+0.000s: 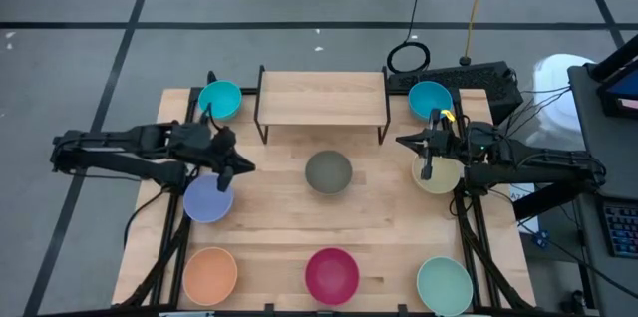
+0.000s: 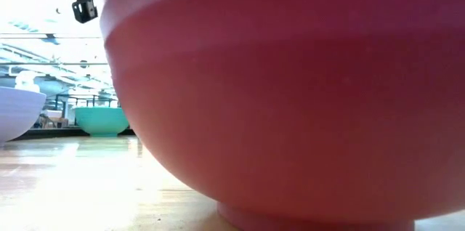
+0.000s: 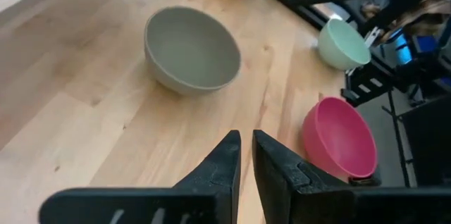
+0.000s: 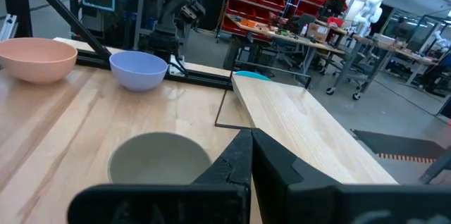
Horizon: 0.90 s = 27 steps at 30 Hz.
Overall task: Place and stack bowls onto a shelf
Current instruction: Put the gray bowl on the shelf
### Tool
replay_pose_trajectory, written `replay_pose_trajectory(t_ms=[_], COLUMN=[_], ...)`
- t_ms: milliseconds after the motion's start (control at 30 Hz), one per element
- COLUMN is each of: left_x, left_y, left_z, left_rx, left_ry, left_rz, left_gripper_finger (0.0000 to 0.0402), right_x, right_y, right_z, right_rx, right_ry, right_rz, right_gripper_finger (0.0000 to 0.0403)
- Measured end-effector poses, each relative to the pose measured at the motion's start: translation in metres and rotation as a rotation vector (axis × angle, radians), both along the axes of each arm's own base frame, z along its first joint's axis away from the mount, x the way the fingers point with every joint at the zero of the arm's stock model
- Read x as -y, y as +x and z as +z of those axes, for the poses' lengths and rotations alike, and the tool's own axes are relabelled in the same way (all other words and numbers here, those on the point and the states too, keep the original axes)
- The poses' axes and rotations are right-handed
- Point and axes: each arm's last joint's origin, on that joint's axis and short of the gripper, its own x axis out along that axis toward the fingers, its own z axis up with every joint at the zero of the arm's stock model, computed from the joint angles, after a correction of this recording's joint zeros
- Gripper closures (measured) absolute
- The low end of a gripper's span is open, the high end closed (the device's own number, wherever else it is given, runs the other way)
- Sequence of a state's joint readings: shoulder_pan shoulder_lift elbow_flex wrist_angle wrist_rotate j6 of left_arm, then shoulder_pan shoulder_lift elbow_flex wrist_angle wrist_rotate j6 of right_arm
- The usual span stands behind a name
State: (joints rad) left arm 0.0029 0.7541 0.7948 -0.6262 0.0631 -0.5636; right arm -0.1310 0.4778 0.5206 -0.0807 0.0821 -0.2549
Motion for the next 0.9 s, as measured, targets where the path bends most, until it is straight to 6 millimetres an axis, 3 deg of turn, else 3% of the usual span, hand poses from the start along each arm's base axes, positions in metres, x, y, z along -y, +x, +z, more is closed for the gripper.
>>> replay_pose_trajectory(t_ms=[233, 533, 900], left_x=[-0.001, 0.000, 0.000], left_y=[0.013, 0.015, 0.033], left_z=[-0.009, -0.011, -0.024], left_rx=[-0.061, -0.064, -0.150], left_ry=[0.038, 0.078, 0.065], left_rz=[-0.047, -0.129, -0.098], left_gripper_finger=[0.0336, 0.0395, 0.0300], right_x=[0.001, 0.001, 0.001], right_y=[0.000, 0.000, 0.000], right_z=[0.000, 0.000, 0.000], right_rx=[0.000, 0.000, -0.005], right_ry=[-0.004, -0.005, -0.026], right_rz=[-0.030, -0.029, -0.027], right_gripper_finger=[0.0403, 0.0403, 0.0403])
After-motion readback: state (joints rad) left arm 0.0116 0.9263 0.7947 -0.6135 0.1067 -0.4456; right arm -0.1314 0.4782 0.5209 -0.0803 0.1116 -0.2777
